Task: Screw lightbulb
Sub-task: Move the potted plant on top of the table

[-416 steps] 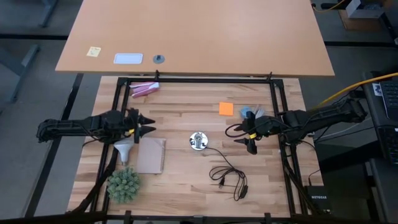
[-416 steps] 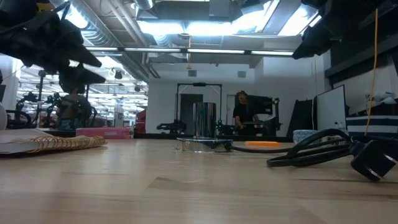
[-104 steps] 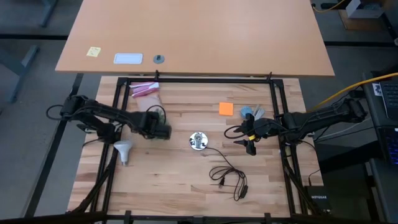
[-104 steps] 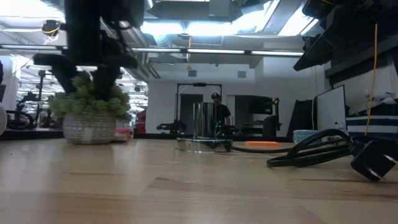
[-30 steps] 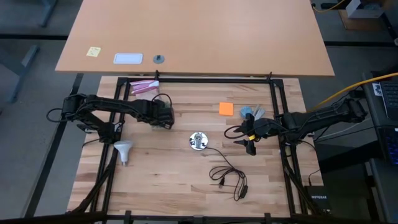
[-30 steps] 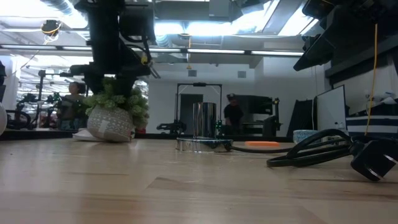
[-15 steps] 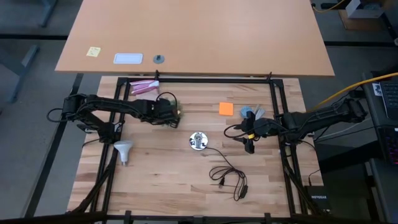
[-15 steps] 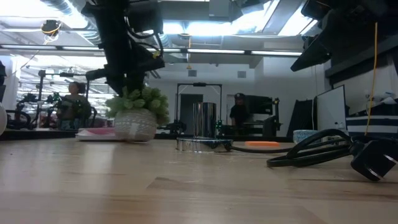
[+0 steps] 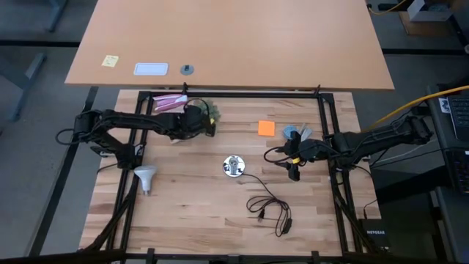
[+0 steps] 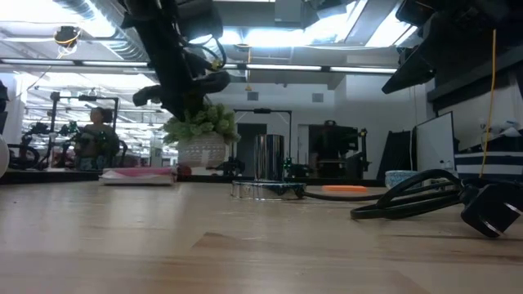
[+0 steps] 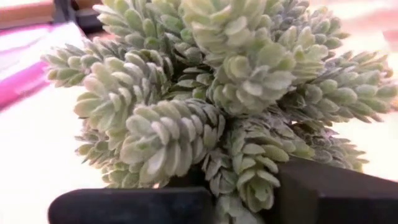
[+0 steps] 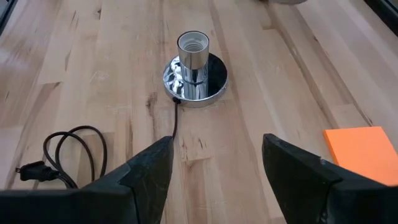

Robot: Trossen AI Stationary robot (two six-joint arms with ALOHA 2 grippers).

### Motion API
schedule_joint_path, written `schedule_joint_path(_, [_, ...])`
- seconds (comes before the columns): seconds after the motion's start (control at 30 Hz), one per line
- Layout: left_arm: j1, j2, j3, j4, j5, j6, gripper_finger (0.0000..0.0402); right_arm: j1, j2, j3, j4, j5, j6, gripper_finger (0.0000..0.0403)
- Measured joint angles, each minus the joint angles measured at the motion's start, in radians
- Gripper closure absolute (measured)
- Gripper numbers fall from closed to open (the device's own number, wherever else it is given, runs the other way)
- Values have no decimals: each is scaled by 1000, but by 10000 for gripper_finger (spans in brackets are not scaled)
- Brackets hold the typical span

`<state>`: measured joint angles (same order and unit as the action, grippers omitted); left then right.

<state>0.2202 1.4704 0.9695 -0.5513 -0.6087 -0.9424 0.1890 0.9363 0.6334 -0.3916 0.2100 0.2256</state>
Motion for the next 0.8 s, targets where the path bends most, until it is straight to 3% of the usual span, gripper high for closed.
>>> schedule_joint_path(0.27, [169, 41, 0, 128, 11, 138, 377, 0, 0, 0, 0, 0, 0, 157])
schedule_joint_path(0.5, [299, 169, 2, 234, 134, 221, 371, 0, 0, 0, -1, 0, 0, 157])
schedule_joint_path(0.8, [332, 234, 6, 328, 161, 241, 369, 0, 0, 0, 0, 2, 0, 157])
